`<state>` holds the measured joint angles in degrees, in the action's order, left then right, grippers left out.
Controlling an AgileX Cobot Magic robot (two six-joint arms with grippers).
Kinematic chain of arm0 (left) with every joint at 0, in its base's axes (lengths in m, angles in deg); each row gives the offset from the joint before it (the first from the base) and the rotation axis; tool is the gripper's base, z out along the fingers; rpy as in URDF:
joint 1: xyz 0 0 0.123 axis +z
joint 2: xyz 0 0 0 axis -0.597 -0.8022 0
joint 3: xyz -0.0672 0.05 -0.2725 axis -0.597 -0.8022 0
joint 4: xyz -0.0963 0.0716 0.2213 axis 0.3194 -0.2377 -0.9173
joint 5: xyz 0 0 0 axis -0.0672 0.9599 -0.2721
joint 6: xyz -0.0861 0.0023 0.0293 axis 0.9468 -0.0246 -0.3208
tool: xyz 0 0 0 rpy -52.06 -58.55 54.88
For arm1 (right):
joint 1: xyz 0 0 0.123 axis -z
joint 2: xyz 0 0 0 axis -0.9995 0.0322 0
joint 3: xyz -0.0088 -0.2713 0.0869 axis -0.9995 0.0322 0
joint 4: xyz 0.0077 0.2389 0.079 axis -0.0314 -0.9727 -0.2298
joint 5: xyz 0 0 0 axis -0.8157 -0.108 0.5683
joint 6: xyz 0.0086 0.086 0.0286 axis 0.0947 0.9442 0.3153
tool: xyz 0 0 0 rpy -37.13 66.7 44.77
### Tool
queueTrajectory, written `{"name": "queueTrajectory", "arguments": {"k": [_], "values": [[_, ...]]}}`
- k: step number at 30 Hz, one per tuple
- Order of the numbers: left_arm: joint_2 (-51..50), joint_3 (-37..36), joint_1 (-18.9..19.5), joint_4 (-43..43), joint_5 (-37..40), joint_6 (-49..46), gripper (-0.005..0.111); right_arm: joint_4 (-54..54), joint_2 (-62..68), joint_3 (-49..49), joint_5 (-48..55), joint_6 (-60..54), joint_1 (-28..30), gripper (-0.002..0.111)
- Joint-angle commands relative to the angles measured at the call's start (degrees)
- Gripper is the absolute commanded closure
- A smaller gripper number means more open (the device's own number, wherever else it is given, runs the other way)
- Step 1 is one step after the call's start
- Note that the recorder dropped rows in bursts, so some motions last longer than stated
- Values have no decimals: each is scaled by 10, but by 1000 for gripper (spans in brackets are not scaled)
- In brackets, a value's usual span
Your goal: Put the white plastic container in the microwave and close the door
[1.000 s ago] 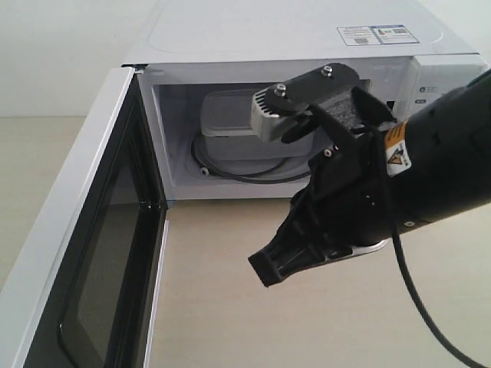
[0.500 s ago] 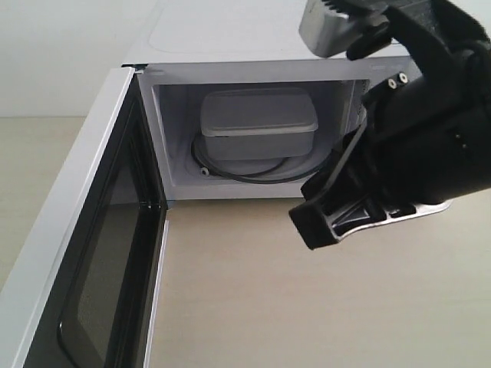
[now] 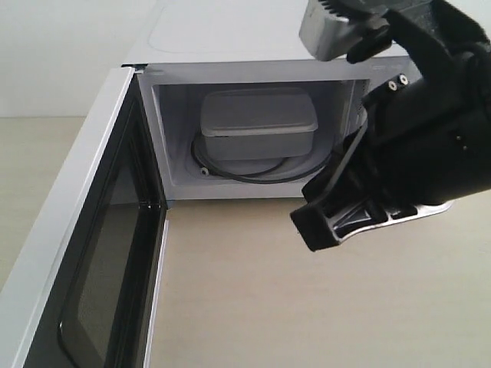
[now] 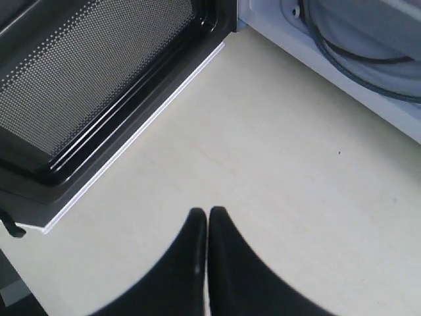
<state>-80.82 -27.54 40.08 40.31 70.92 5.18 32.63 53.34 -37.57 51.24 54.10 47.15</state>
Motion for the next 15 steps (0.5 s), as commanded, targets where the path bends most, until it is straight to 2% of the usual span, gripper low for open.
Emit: {"name": "queueTrajectory", "arguments": {"k": [1, 2, 8, 15], "values": [[1, -2, 2, -2, -2, -3, 103, -91, -56, 36, -130, -5, 61, 108], [1, -2, 2, -2, -2, -3, 103, -132, -84, 61, -165, -7, 99, 108], [1, -2, 2, -2, -2, -3, 103, -176, -204, 170, -189, -7, 226, 108], [1, -2, 2, -2, -2, -3, 103, -174, -386, 285, -196, -7, 336, 108]]}}
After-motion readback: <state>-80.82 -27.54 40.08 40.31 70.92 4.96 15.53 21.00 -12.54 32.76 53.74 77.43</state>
